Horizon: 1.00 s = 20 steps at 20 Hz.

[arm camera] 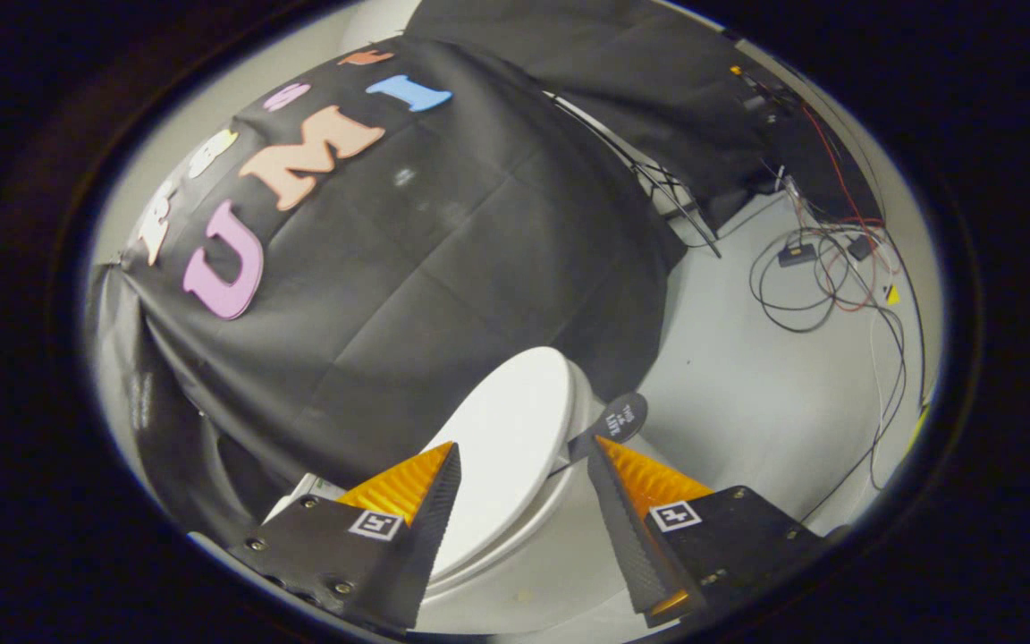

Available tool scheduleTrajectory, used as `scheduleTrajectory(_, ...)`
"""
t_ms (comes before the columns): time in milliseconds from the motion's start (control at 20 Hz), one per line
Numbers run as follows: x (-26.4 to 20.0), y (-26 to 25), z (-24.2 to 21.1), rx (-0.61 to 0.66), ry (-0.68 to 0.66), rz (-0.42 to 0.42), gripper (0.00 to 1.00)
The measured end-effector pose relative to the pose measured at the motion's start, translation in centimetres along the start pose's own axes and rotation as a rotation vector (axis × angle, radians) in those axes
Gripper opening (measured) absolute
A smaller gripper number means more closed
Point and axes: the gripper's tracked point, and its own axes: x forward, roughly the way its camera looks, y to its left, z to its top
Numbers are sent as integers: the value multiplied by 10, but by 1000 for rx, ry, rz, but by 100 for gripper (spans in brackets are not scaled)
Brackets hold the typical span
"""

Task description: Open the toilet lid.

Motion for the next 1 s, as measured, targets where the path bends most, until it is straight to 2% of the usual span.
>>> scheduleTrajectory(250,21,-41,2,215,-3,-74,85)
scheduleTrajectory(350,22,-40,5,297,-34,-51,66)
scheduleTrajectory(550,16,-40,9,385,-119,-11,66)
scheduleTrajectory(750,8,-48,11,413,-166,-44,67)
scheduleTrajectory(1000,28,-57,-1,500,-96,-60,67)
